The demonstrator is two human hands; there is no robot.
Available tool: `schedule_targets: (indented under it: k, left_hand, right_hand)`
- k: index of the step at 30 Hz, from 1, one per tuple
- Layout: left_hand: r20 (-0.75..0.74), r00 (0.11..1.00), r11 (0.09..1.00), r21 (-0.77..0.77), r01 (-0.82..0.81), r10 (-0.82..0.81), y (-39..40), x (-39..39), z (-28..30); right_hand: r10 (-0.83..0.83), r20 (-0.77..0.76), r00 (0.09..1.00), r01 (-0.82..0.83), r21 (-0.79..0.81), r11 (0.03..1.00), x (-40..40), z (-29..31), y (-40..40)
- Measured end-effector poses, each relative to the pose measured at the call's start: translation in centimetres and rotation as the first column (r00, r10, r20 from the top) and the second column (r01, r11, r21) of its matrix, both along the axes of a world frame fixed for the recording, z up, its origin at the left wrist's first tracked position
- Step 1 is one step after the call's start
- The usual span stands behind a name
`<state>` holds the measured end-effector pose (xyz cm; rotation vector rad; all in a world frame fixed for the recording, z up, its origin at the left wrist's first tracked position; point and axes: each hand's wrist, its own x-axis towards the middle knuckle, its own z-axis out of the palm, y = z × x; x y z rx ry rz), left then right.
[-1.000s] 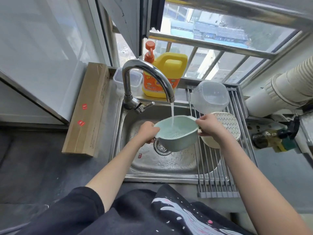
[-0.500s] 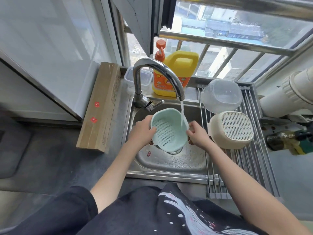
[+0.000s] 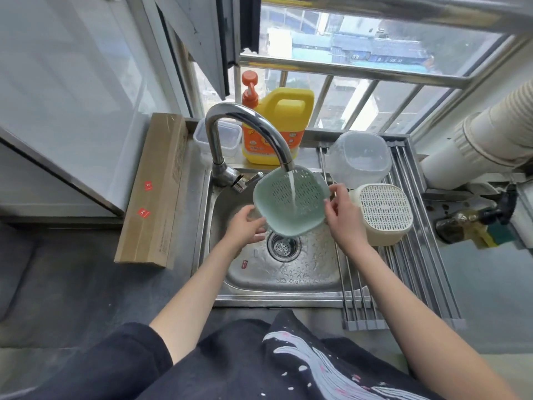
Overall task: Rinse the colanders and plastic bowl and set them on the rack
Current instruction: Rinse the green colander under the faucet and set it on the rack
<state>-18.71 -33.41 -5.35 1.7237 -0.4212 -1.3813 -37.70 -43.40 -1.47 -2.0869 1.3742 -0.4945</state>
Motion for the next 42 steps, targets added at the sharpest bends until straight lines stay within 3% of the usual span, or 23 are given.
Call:
schedule_targets:
  k: [4, 7, 9, 11, 13, 16, 18, 19, 21, 22, 24, 25, 31, 37, 42]
  left_hand:
    - [-0.349, 0.931, 0.994, 0.011, -0.106, 0.103, -1.0, -0.3, 0.8]
    - [-0.614, 0.734, 0.947, 0.074, -0.311, 0.289, -0.1, 0.3, 0.7]
    - [-0.614, 0.706, 0.927, 0.126, -0.353, 0.352, 0.8, 0.8, 0.5]
    - [-0.537, 0.779, 0.944, 0.129, -0.303, 0.324, 1.5, 0.8, 0.2]
    - [-0.525, 0.79, 0.946, 0.12, -0.3, 0.317, 2.0, 0.5, 0.0]
    - [-0.617, 0.666, 0.895, 0.157, -0.418, 0.42, 3.0, 0.5, -0.2]
    - [-0.688, 0.578, 0.868, 0.158, -0.471, 0.439, 3.3, 0.4, -0.1]
    - [-0.709, 0.56, 0.864, 0.143, -0.482, 0.429, 3.3, 0.2, 0.0]
    - [-0.716, 0.574, 0.866, 0.086, -0.492, 0.398, 3.1, -0.1, 0.2]
    - [-0.712, 0.59, 0.868, 0.053, -0.494, 0.38, 2.8, -0.2, 0.3]
    - [-0.708, 0.615, 0.87, -0.001, -0.493, 0.347, 2.4, -0.5, 0.8]
    - [-0.706, 0.629, 0.876, -0.025, -0.482, 0.326, 2.3, -0.5, 1.0]
    - [-0.711, 0.693, 0.949, -0.127, -0.29, 0.117, 2.4, -0.6, 1.7]
    - [-0.707, 0.705, 0.949, -0.173, -0.264, 0.067, 1.4, -0.9, 1.9]
    - [-0.66, 0.751, 0.953, -0.213, -0.216, 0.023, 0.5, -0.5, 1.9]
  right_hand:
    - [0.011, -0.051, 0.999, -0.014, -0.06, 0.998, -1.6, 0.3, 1.0]
    - [0.03, -0.115, 0.993, -0.037, -0.056, 0.998, -2.9, -0.4, 2.1]
    - [0.078, -0.138, 0.987, -0.085, -0.043, 0.995, -3.3, -1.1, 3.1]
    - [0.089, -0.109, 0.99, -0.091, -0.017, 0.996, -3.3, -1.8, 4.2]
    - [0.013, -0.022, 1.0, -0.012, 0.036, 0.999, -3.1, -2.4, 5.1]
    - [-0.143, 0.12, 0.982, 0.127, 0.13, 0.983, -2.9, -3.2, 5.8]
    - [-0.337, 0.222, 0.915, 0.232, 0.393, 0.89, -2.6, -4.0, 5.7]
    - [-0.468, 0.269, 0.842, 0.245, 0.582, 0.775, -2.3, -4.4, 5.5]
    - [-0.718, 0.279, 0.638, 0.136, 0.877, 0.461, -2.1, -4.9, 5.2]
    - [-0.806, 0.246, 0.539, 0.039, 0.948, 0.315, -2.1, -5.0, 5.2]
    - [-0.878, 0.157, 0.453, -0.082, 0.988, 0.134, -2.4, -5.0, 5.5]
    - [-0.884, 0.138, 0.447, -0.103, 0.989, 0.102, -2.4, -5.3, 5.6]
    - [-0.872, 0.146, 0.467, -0.181, 0.981, 0.067, -0.6, -5.1, 4.2]
    - [-0.85, 0.182, 0.494, -0.268, 0.962, 0.051, 0.8, -6.2, 1.5]
    - [-0.841, 0.158, 0.517, -0.206, 0.977, 0.057, 1.9, -7.1, 0.1]
